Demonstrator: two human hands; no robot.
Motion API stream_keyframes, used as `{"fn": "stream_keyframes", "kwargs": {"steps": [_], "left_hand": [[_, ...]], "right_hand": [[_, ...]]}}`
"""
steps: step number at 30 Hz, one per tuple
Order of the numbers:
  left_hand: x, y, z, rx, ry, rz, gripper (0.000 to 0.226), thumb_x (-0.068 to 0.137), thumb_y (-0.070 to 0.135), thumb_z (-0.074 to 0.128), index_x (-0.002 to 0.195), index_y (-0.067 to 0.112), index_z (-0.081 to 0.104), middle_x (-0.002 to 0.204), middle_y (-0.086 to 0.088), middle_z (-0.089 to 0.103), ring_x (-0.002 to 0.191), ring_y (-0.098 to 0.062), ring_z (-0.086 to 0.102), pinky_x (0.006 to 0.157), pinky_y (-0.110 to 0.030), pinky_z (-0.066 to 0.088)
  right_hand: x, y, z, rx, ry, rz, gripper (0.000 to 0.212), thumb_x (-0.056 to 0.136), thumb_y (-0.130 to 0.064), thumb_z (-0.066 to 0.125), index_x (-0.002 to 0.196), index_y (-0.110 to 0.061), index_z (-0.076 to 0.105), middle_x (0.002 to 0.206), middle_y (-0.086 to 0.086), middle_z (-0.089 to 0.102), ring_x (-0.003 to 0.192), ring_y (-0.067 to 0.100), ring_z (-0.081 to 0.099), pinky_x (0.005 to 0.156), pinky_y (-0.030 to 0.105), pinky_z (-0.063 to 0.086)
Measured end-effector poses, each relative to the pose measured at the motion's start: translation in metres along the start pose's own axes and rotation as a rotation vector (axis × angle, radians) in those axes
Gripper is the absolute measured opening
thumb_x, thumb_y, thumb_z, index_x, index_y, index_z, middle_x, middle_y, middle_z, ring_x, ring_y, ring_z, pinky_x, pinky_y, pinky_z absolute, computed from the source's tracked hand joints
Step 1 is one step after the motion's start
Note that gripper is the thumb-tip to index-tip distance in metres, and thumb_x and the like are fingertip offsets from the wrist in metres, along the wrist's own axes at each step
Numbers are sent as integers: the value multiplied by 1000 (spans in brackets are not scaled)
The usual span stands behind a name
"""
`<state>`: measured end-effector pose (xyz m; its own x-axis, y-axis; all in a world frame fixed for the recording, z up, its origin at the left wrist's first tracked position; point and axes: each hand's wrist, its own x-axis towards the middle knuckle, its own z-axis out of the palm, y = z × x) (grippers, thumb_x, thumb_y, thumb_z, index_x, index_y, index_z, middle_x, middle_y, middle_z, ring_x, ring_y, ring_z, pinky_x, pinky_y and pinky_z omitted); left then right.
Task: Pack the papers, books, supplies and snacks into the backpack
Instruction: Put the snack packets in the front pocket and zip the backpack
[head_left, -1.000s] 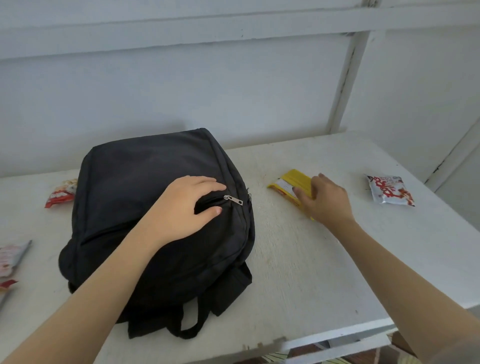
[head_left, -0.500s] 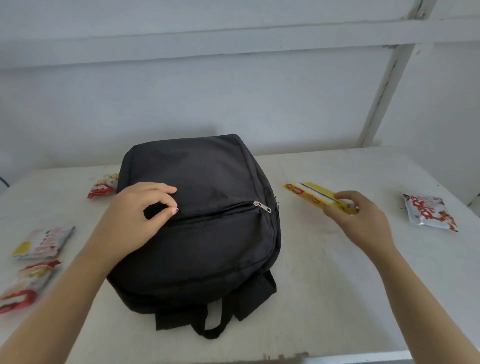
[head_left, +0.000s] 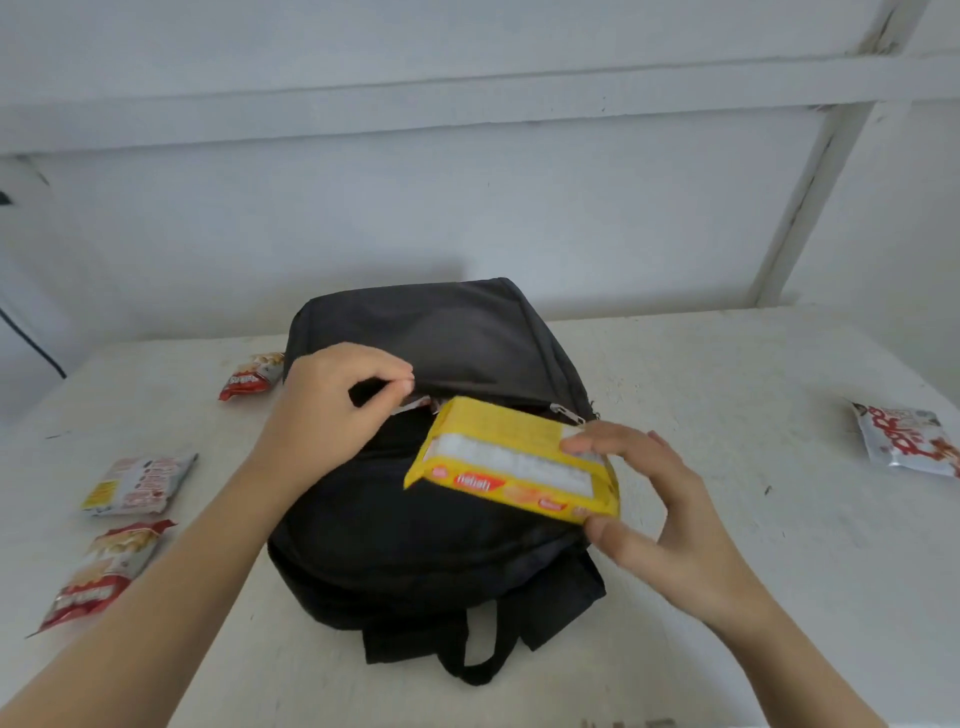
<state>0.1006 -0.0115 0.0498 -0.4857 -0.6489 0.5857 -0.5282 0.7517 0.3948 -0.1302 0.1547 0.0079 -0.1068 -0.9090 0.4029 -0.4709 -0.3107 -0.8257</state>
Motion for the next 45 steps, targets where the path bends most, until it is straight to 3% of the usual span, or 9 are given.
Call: {"fn": "stream_keyframes", "kwargs": {"steps": [3,7,12,17,21,29,35,40,45], "left_hand": [[10,4,-3,-87,124,-28,13,80,1,69,87,10,73,89,6,68,88,-4,62,84,-12,47],[14,6,-6,-75,161,7,12,79,0,69,88,8,73,90,6,67,89,-5,61,84,-10,45],[10,6,-5,-113,172,-3,13,80,0,68,89,9,73,91,7,67,90,-3,62,84,-11,46],[9,4,-3,-122,176,7,12,81,3,67,89,9,73,91,4,69,90,-4,62,83,-14,48],[7,3,-3,-110,163,24,12,81,5,68,89,10,73,91,8,67,91,-4,62,82,-13,48],[6,0,-3,-112,138,48,12,81,6,68,91,11,73,91,9,66,92,-3,61,83,-14,49],[1,-1,1,-159,114,44,12,80,5,70,89,13,73,91,11,67,91,1,62,84,-12,47],[-1,-1,4,-178,49,17,13,80,6,69,88,17,72,89,12,68,91,1,62,82,-8,45],[8,11,6,-227,-128,-19,11,83,22,60,87,28,69,93,21,66,96,4,59,84,-3,40]], "right_hand": [[-2,-5,11,-304,-5,-51,52,58,-45,64,109,-41,58,123,-17,54,121,3,48,115,50,7],[5,-13,26,-614,113,-95,54,60,-56,61,109,-34,62,122,-5,56,108,12,54,96,35,27],[20,-13,48,-833,219,-72,63,66,-71,57,109,-26,65,126,8,56,106,27,56,87,40,35],[39,-24,71,-849,168,25,70,71,-77,45,113,-24,63,137,14,46,110,32,53,88,44,44],[40,-28,71,-746,160,-111,57,75,-58,59,122,-26,56,142,9,41,113,25,53,94,46,41],[54,-13,54,-928,89,-72,106,54,-64,75,144,-37,26,156,16,8,142,38,16,108,62,-2],[81,-6,64,-1061,247,-53,114,51,-70,74,146,-33,22,155,23,12,140,44,19,103,66,-4],[98,-4,79,-1064,389,5,101,61,-64,74,145,-31,27,152,25,18,138,46,23,101,67,-5],[93,4,72,-970,294,23,95,67,-57,72,145,-33,23,153,22,17,139,44,20,104,65,-2]]}}
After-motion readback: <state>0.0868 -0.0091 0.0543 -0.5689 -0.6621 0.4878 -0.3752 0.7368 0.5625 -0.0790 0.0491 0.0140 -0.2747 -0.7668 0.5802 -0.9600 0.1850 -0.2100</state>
